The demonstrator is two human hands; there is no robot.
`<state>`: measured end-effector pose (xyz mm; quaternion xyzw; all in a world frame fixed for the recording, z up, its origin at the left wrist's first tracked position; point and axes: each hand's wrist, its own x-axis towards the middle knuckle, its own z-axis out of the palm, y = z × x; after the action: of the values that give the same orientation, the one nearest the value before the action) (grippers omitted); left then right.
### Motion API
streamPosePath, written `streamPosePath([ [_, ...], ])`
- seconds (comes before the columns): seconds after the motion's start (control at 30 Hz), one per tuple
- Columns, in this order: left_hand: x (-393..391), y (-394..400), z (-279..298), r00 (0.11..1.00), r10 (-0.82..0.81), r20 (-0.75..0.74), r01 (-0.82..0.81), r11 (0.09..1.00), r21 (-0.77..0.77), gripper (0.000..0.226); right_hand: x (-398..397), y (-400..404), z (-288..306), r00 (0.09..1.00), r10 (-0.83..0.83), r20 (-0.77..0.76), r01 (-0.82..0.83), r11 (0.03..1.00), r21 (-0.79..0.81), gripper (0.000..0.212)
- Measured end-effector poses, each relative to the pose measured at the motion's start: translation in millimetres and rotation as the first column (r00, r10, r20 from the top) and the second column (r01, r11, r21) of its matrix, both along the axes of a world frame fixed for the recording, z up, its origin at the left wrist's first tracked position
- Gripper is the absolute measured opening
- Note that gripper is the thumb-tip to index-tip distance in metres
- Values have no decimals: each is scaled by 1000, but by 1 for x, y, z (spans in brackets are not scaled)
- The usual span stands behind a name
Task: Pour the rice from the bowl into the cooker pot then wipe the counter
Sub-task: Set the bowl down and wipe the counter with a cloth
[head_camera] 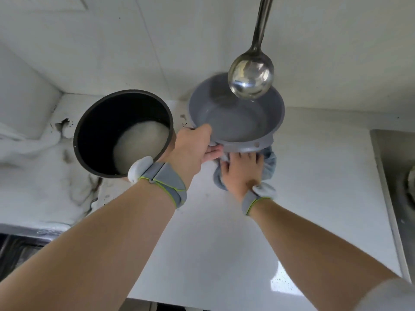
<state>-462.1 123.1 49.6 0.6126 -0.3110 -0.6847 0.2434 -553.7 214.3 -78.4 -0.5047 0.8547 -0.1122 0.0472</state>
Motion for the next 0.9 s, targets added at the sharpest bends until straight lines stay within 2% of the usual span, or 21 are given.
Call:
streamPosePath([
  [0.07,1,2,-3,1000,-15,21,15,1000,9,20,35,20,1,993,115,14,-115,993,19,59],
  [0.17,3,12,-11,996,-14,83,15,1000,-14,8,87,59,3,956,286,63,-286,958,-6,73],
  [0.2,4,19,-14,994,-17,106,19,1000,-19,2,102,75,3,937,341,72,-340,940,-18,71],
  [0.27,6,31,-22,990,-25,142,28,999,-18,7,125,100,7,903,426,53,-425,905,-30,60],
  [0.33,6,38,-29,987,-23,161,25,1000,-12,3,136,112,11,899,438,16,-438,899,-14,53],
  [0.47,5,52,-38,991,7,134,-9,1000,10,13,125,130,20,939,343,25,-343,939,-23,63],
  [0.57,8,55,-43,990,-58,131,55,998,21,16,105,141,23,975,212,66,-213,977,13,75],
  [0.67,25,55,-46,987,-78,140,72,996,44,13,94,145,20,990,111,87,-117,991,60,78],
  [0.77,68,53,-51,977,-7,211,9,1000,-6,3,102,142,15,997,14,71,-23,992,123,79],
  [0.83,109,51,-51,968,60,244,-51,998,-45,8,114,136,12,999,-24,37,19,990,142,81],
  [0.9,148,46,-50,964,133,232,-135,991,-11,15,125,127,8,997,-72,-9,73,988,137,82],
])
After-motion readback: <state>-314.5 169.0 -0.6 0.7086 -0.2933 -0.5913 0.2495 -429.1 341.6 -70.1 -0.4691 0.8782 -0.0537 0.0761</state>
